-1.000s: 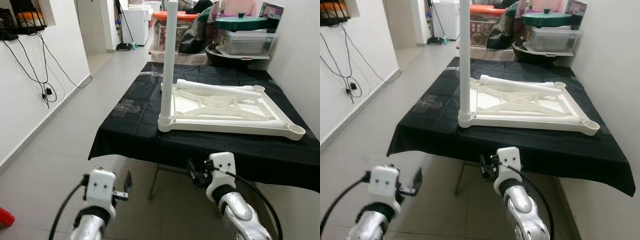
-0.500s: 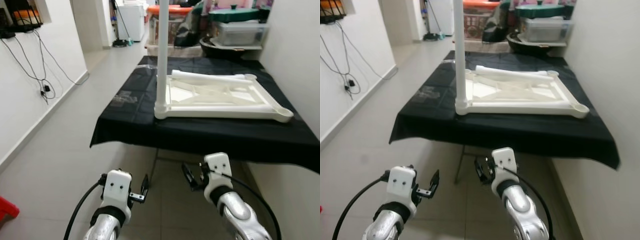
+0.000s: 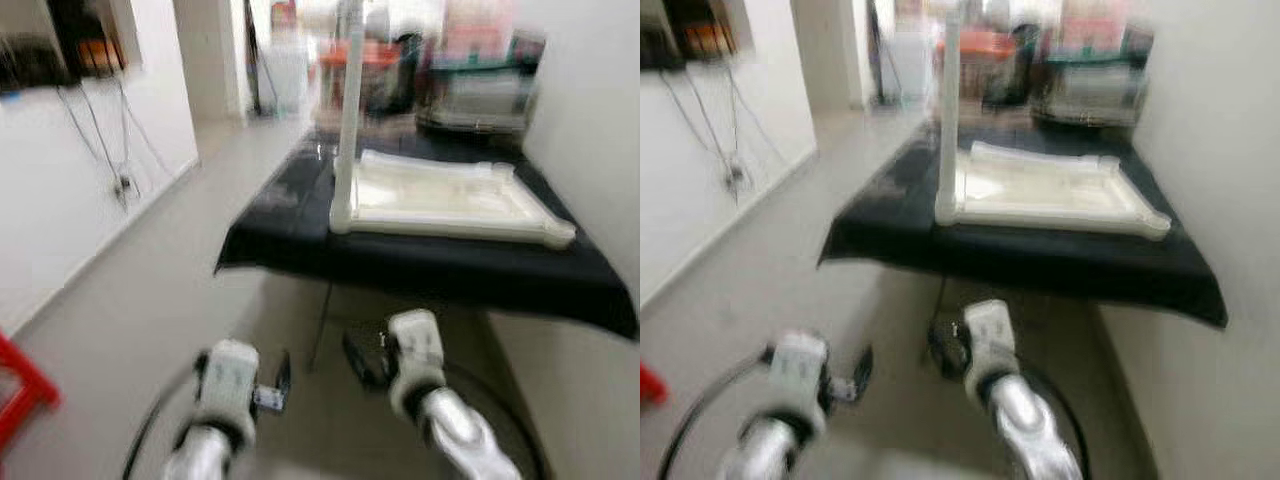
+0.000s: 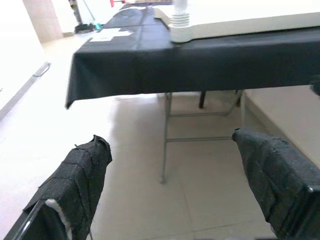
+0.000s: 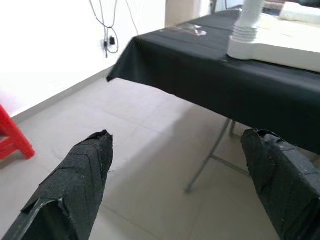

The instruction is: Building children table

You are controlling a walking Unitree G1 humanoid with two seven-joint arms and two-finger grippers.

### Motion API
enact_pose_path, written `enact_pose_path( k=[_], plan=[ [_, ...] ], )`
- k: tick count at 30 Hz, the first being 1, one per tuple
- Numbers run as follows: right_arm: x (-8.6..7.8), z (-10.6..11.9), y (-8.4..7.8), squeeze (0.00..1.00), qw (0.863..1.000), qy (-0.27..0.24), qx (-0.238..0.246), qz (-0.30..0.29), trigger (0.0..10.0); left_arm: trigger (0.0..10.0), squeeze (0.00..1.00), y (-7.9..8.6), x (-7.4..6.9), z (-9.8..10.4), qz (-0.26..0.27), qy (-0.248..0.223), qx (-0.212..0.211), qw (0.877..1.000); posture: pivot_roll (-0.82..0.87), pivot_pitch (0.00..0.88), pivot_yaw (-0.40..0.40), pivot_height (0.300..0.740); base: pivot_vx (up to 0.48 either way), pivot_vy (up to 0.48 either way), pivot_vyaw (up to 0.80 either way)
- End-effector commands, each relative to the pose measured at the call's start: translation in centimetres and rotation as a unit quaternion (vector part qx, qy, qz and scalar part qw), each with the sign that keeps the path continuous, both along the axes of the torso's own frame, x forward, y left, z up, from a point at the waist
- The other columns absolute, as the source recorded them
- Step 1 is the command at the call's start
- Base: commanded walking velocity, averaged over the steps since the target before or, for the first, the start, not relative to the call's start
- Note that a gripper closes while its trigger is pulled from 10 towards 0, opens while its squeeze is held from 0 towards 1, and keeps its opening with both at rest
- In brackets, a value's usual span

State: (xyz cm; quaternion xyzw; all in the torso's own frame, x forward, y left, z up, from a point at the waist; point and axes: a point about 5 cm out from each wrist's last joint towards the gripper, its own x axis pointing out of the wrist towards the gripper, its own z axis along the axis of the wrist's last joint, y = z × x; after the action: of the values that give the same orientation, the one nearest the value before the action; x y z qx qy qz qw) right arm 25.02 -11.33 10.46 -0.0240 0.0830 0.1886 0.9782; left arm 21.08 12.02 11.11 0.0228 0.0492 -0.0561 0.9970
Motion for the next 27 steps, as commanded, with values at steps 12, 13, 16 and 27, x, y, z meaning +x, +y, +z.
enact_pose_path(
  k=[12, 13, 16, 27],
  plan=[
    [2.2, 2.1, -2.4, 0.00, 0.995, -0.052, 0.012, -0.086, 10.0, 10.0, 0.00, 2.8, 1.6, 2.6, 0.081, -0.066, 0.027, 0.994, 0.08, 0.000, -0.081, 0.740, 0.000, 0.000, 0.21],
    [2.2, 2.1, -2.4, 0.00, 0.995, -0.052, 0.012, -0.086, 10.0, 10.0, 0.00, 2.8, 1.6, 2.6, 0.081, -0.066, 0.027, 0.994, 0.08, 0.000, -0.081, 0.740, 0.000, 0.000, 0.00],
    [2.3, 2.2, -2.5, 0.00, 0.994, -0.056, 0.012, -0.089, 10.0, 10.0, 0.00, 2.7, 1.7, 2.4, 0.071, -0.061, 0.027, 0.995, 0.08, 0.000, -0.080, 0.740, 0.000, 0.000, 0.00],
    [2.1, 2.3, -1.9, 0.00, 0.994, -0.057, 0.020, -0.092, 10.0, 10.0, 0.00, 1.6, 1.4, 2.0, 0.053, -0.053, 0.028, 0.997, 0.08, 0.000, -0.076, 0.740, 0.201, 0.000, 0.00]
  ],
)
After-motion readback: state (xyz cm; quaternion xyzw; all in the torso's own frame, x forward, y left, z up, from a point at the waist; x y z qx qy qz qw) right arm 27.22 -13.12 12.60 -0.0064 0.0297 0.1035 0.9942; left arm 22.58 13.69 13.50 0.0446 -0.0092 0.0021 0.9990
